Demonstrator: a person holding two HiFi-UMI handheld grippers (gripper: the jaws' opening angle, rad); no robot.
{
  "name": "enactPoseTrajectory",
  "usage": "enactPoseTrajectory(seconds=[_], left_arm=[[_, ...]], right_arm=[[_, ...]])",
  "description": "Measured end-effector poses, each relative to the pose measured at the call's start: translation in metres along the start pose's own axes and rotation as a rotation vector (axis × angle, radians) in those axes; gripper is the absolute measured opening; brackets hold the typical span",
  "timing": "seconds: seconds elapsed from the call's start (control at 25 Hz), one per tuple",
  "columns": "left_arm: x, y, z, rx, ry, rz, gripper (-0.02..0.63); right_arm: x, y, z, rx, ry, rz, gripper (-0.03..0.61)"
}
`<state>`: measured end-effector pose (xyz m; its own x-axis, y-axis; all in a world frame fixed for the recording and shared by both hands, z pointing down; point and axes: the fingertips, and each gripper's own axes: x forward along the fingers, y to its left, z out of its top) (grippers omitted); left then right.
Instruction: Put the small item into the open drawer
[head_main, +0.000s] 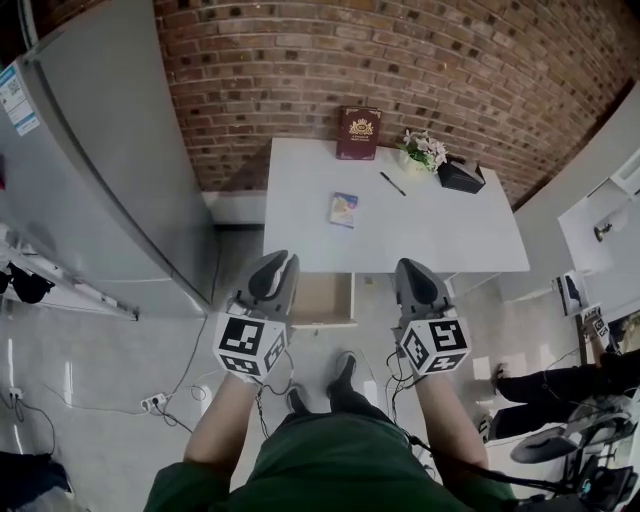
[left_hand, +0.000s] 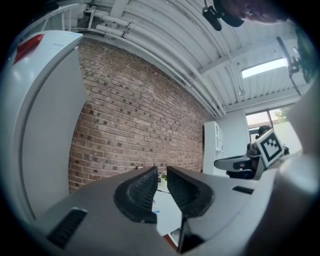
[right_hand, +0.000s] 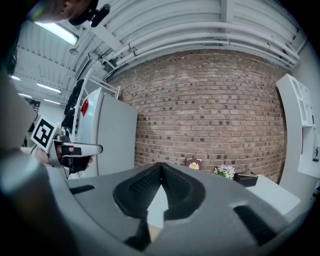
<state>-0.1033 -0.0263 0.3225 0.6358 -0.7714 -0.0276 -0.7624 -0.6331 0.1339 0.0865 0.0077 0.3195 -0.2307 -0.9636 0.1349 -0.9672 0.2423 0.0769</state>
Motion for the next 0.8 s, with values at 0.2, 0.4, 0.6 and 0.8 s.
enactPoseTrajectory(seconds=[0.2, 0.4, 0.6, 0.8], left_arm=[[0.009, 0.009, 0.012, 0.038, -0.001, 0.027, 0.052], [0.027, 0.009, 0.008, 0.058, 0.026, 0.037, 0.052], [0.052, 0.005, 0.004, 0.071, 0.044, 0.058, 0.052], [0.080, 0.003, -0.008, 0.066, 0.076, 0.088, 0.052]], right_arm=[[0.020, -0.003, 0.004, 0.017, -0.024, 0.033, 0.002], [0.039, -0.018, 0.000, 0.053, -0.037, 0.055, 0.002], [0.059, -0.042, -0.008, 0.072, -0.032, 0.079, 0.002], [0.084, -0.068, -0.021, 0.083, -0.012, 0.114, 0.002]])
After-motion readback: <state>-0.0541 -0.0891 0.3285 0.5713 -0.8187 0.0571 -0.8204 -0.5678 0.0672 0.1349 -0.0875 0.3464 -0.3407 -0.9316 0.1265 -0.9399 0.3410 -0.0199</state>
